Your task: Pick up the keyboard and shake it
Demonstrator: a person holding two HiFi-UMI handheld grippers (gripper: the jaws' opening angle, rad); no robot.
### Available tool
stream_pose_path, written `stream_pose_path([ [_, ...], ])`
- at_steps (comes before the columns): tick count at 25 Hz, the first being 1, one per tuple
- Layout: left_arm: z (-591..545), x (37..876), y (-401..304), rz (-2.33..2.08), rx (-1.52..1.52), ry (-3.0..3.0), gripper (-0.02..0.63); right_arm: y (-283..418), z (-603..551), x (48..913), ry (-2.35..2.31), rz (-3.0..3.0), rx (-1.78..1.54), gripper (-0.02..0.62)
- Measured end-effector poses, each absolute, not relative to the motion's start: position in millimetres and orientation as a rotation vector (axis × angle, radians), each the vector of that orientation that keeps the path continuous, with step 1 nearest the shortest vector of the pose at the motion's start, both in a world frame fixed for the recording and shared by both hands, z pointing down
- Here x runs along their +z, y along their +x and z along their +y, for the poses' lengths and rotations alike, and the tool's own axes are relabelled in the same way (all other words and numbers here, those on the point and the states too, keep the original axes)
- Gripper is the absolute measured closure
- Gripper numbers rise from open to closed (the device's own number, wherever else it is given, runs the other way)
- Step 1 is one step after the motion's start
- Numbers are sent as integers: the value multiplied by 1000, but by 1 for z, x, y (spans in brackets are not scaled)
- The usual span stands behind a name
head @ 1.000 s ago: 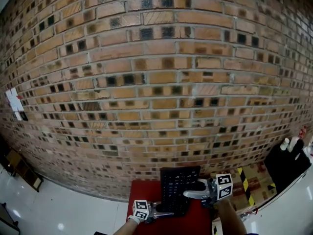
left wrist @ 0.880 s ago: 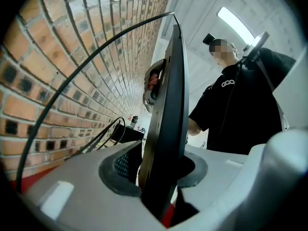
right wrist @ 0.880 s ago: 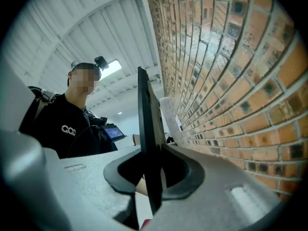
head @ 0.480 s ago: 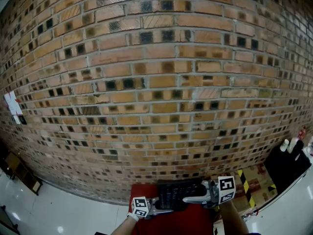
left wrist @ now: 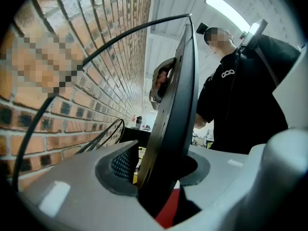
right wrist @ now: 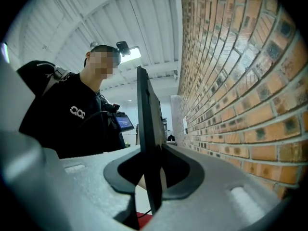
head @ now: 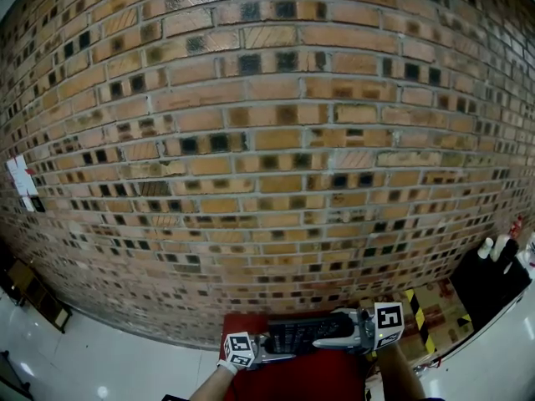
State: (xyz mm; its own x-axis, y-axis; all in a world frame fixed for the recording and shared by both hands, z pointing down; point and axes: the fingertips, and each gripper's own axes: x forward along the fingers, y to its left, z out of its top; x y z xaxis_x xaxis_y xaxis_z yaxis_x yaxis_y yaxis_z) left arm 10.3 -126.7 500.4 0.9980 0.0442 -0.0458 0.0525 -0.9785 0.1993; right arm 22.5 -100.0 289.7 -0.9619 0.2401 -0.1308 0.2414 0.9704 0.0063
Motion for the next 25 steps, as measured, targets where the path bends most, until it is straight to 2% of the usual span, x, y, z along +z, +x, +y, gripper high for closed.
stream_pose_path([
  [25,-130,519,22,80,21,2926,379,33,-85,309,321,3031,45,526],
])
